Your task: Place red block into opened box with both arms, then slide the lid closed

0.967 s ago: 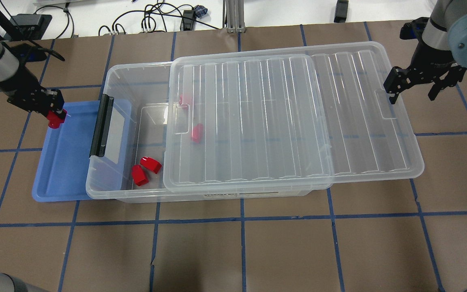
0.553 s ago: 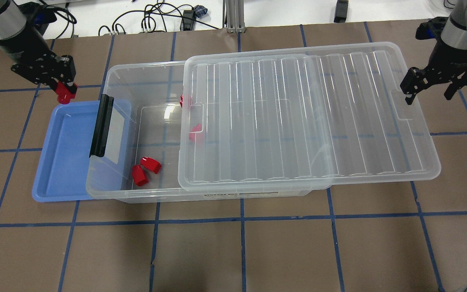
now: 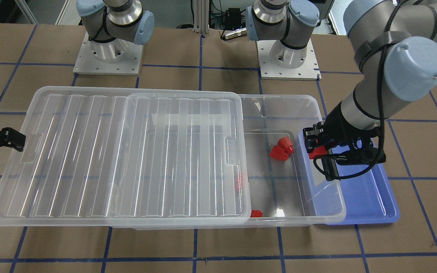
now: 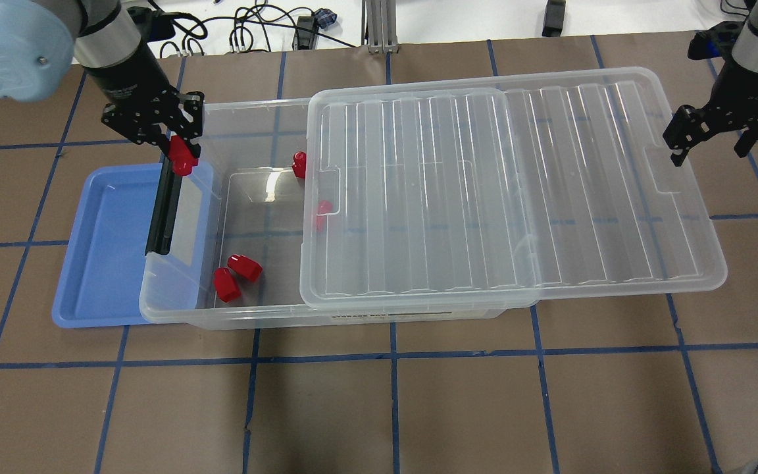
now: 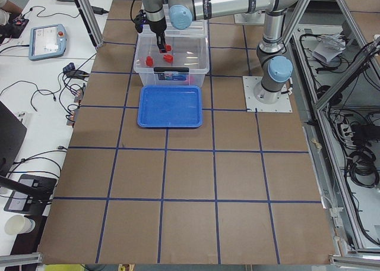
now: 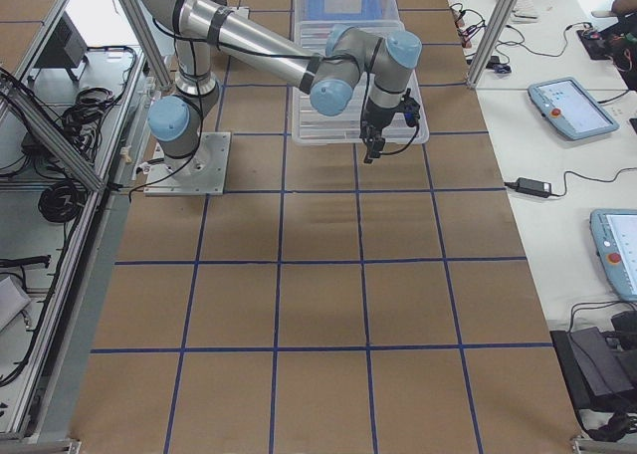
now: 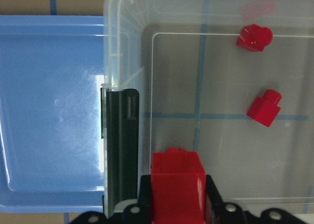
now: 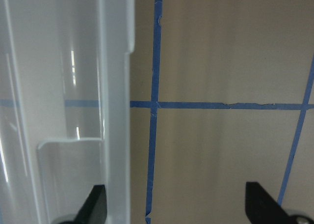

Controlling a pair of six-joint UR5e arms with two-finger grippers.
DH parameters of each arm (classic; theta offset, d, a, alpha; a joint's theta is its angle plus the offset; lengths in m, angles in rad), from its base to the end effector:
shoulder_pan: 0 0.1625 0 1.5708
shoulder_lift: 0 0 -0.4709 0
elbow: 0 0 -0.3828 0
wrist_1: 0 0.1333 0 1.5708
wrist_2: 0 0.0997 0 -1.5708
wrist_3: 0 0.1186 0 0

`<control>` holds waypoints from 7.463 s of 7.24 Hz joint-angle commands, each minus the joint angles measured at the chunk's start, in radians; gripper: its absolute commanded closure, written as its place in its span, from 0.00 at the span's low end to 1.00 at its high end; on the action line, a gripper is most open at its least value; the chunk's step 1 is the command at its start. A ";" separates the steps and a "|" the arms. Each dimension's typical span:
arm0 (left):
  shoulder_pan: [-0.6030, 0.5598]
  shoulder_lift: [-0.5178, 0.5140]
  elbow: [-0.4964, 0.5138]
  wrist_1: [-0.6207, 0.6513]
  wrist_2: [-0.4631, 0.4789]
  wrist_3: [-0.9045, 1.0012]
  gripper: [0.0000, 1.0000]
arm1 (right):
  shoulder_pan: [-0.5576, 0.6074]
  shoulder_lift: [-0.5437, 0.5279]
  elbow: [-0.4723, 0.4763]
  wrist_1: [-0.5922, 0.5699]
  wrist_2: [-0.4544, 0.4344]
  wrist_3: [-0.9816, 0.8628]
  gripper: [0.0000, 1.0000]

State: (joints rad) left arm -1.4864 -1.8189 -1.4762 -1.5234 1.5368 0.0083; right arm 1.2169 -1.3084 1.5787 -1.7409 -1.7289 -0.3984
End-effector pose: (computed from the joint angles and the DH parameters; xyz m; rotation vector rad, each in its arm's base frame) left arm -0.0879 -0.5900 0.4320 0.1207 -3.0962 -0.1619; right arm -0.0930 -0.5824 0.3886 0.0793 -3.0218 -0.2289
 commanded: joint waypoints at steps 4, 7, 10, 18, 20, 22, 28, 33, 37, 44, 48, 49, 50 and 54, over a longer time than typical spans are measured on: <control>-0.064 -0.036 -0.206 0.303 -0.003 -0.053 0.90 | 0.001 -0.020 -0.008 0.006 0.008 0.012 0.00; -0.095 -0.045 -0.306 0.392 -0.003 -0.110 0.90 | 0.012 -0.087 -0.130 0.185 0.014 0.083 0.00; -0.094 -0.080 -0.352 0.491 0.000 -0.076 0.90 | 0.013 -0.081 -0.149 0.222 0.006 0.104 0.00; -0.083 -0.111 -0.323 0.540 0.012 -0.053 0.00 | 0.007 -0.057 -0.128 0.207 -0.001 0.102 0.00; -0.089 -0.062 -0.253 0.394 0.012 -0.059 0.00 | 0.006 -0.051 -0.129 0.204 0.006 0.104 0.00; -0.089 0.015 -0.120 0.136 0.016 -0.059 0.00 | 0.006 -0.038 -0.129 0.187 0.002 0.104 0.00; -0.087 0.171 0.066 -0.100 0.011 -0.027 0.00 | -0.039 0.055 -0.109 0.066 -0.001 0.101 0.00; -0.087 0.193 0.065 -0.101 0.016 -0.025 0.00 | -0.048 0.043 -0.055 0.081 0.015 0.116 0.00; -0.087 0.191 0.057 -0.098 0.014 -0.027 0.00 | -0.022 0.038 -0.046 0.084 0.022 0.119 0.00; -0.081 0.193 0.057 -0.098 0.012 -0.025 0.00 | 0.137 0.035 -0.046 0.089 0.084 0.343 0.00; -0.080 0.193 0.057 -0.092 0.012 -0.025 0.00 | 0.226 0.041 -0.046 0.087 0.115 0.475 0.00; -0.084 0.191 0.060 -0.090 0.011 -0.033 0.00 | 0.242 0.043 -0.046 0.086 0.115 0.490 0.00; -0.077 0.190 0.057 -0.090 0.011 -0.025 0.00 | 0.245 0.041 -0.046 0.087 0.115 0.498 0.00; -0.078 0.191 0.057 -0.090 0.011 -0.027 0.00 | 0.256 0.043 -0.046 0.087 0.152 0.500 0.00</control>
State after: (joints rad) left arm -1.5652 -1.6292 -1.4189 -1.6138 1.5479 -0.0187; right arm 1.4713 -1.2656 1.5325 -1.6540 -1.6023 0.0999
